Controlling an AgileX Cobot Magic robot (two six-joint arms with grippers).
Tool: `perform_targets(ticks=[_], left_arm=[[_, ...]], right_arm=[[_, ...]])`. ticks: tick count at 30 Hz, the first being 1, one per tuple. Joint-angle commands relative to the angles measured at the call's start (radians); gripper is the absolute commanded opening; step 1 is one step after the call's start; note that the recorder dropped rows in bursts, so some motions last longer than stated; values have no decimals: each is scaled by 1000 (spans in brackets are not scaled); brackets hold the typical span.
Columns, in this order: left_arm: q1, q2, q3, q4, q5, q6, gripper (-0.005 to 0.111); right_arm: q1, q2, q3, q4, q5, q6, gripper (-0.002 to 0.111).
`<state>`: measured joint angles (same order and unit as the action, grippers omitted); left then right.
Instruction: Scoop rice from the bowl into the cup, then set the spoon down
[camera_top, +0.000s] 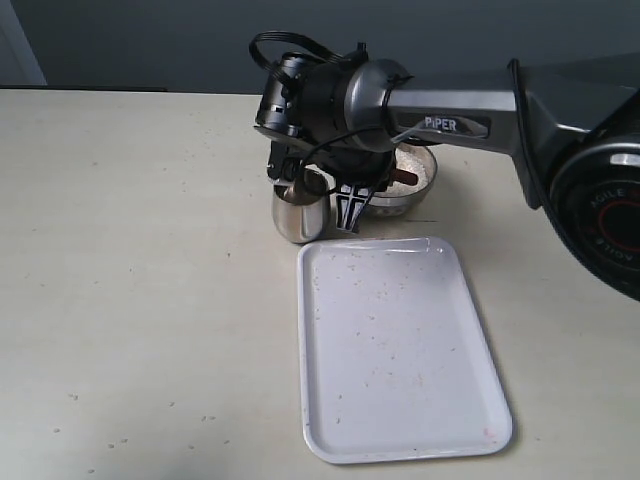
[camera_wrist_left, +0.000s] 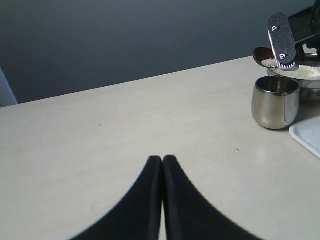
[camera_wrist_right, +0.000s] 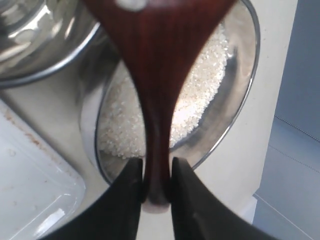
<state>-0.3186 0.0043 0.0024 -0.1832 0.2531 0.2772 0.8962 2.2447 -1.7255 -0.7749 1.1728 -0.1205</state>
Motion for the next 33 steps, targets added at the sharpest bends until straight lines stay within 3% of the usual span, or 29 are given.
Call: perform_targets(ticks=[1, 33], left_arm=[[-5, -4, -2, 1, -12, -6, 1], [-5, -4, -2, 1, -12, -6, 1]], right_arm=[[5, -2, -5, -28, -15, 18, -1], [24, -13, 116, -198, -64, 158, -1]])
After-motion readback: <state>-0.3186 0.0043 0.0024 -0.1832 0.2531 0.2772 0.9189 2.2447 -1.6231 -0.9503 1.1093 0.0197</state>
